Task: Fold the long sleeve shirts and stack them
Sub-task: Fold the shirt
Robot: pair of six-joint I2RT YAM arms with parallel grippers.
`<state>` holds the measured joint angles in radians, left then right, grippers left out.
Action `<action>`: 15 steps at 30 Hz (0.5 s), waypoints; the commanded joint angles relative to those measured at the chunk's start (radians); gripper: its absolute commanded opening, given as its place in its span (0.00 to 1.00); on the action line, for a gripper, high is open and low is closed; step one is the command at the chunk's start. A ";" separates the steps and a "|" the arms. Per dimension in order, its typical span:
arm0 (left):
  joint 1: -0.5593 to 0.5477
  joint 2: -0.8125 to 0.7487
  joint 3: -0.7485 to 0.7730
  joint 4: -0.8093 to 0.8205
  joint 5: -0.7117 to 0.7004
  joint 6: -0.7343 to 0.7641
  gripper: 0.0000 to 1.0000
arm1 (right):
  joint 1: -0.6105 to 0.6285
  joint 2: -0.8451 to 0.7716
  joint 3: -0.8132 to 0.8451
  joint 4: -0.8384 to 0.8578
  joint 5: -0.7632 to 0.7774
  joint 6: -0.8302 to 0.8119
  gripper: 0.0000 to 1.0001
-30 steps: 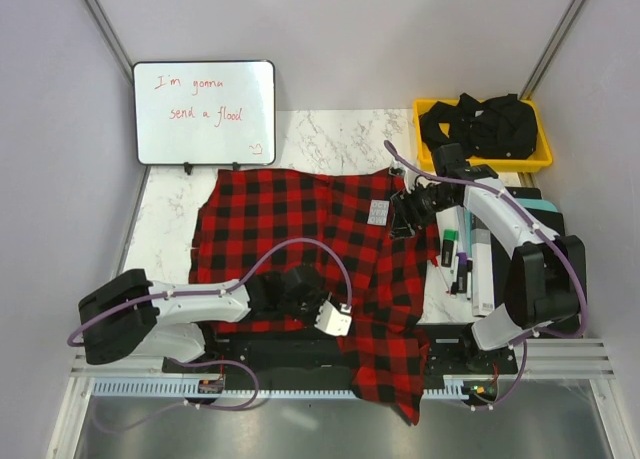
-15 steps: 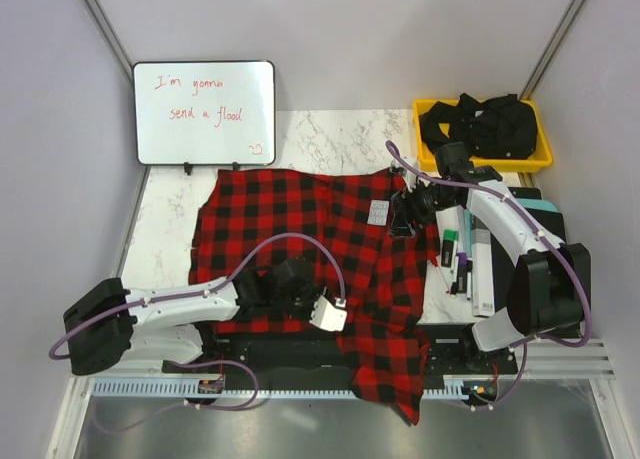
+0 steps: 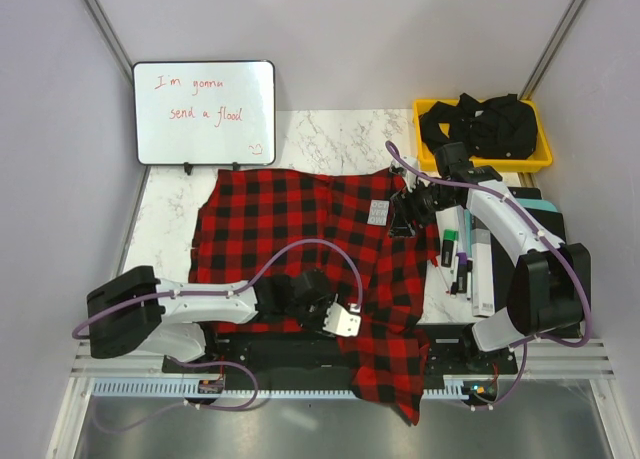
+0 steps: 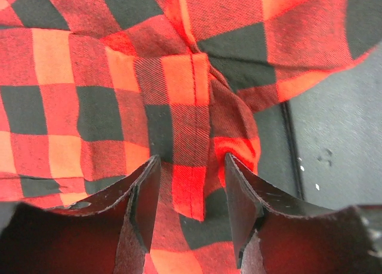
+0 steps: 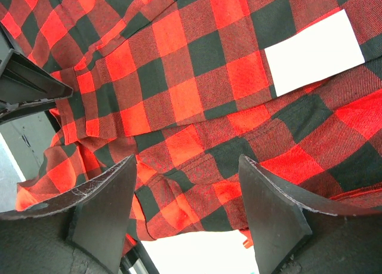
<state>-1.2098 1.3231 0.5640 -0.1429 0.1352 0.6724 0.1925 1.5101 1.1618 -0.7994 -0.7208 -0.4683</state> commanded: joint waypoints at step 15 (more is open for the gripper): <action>-0.010 -0.007 0.043 0.114 -0.082 -0.010 0.33 | -0.001 -0.005 -0.001 0.017 -0.020 -0.030 0.77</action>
<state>-1.2144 1.3434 0.5724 -0.0719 0.0696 0.6701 0.1925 1.5101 1.1599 -0.7998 -0.7204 -0.4721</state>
